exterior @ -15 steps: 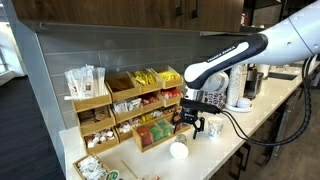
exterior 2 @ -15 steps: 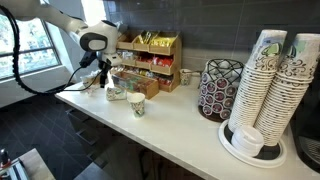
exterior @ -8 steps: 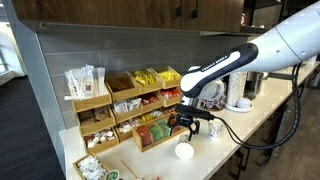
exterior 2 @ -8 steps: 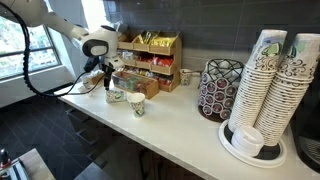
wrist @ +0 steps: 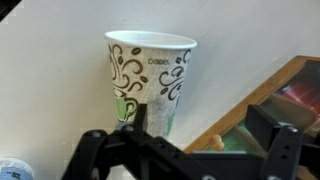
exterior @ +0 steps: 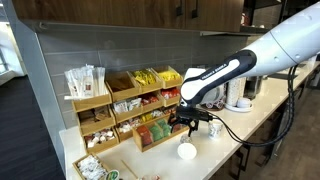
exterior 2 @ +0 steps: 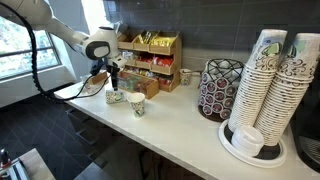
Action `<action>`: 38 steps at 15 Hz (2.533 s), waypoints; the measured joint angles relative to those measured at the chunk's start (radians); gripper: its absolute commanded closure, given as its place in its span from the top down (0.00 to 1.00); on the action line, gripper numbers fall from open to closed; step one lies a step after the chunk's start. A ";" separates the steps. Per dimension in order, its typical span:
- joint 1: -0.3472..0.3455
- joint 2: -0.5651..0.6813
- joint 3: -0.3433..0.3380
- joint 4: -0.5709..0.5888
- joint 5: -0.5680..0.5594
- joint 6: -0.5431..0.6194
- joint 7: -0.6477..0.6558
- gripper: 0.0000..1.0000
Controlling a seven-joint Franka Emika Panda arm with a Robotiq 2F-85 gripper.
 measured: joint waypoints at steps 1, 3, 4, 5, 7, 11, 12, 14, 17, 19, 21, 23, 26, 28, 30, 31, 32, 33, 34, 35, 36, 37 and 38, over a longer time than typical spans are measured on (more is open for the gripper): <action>0.001 0.002 0.000 0.000 0.000 0.004 0.000 1.00; 0.002 0.003 0.000 0.000 0.000 0.006 0.000 1.00; 0.002 0.003 0.000 0.000 0.000 0.007 0.000 1.00; 0.002 0.003 0.000 0.000 0.000 0.007 0.000 1.00; 0.002 0.003 0.000 0.000 0.000 0.007 0.000 1.00; 0.002 0.003 0.000 0.000 0.000 0.007 0.000 1.00; 0.002 0.003 0.000 0.001 0.000 0.007 0.000 1.00; 0.002 0.003 -0.004 0.001 -0.006 0.007 0.012 1.00; 0.001 0.005 -0.018 0.001 -0.037 0.007 0.029 1.00; 0.001 0.013 -0.026 0.001 -0.067 0.007 0.031 1.00; 0.001 0.025 -0.029 0.002 -0.082 0.007 0.031 1.00; 0.001 0.041 -0.029 0.004 -0.097 0.007 0.031 1.00; 0.001 0.066 -0.033 0.006 -0.104 0.007 0.031 1.00; 0.001 0.083 -0.034 0.012 -0.104 0.007 0.031 1.00; 0.002 0.100 -0.034 0.025 -0.101 0.007 0.031 1.00; 0.002 0.109 -0.034 0.032 -0.097 0.006 0.033 1.00; 0.002 0.117 -0.034 0.037 -0.096 0.002 0.037 1.00; 0.002 0.125 -0.034 0.043 -0.096 -0.006 0.042 0.99; 0.002 0.131 -0.034 0.048 -0.096 -0.015 0.047 0.76; 0.002 0.137 -0.034 0.052 -0.096 -0.026 0.049 0.74; 0.002 0.141 -0.035 0.054 -0.096 -0.037 0.050 0.70; 0.001 0.144 -0.037 0.056 -0.096 -0.050 0.050 0.62; 0.001 0.145 -0.039 0.057 -0.096 -0.057 0.050 0.52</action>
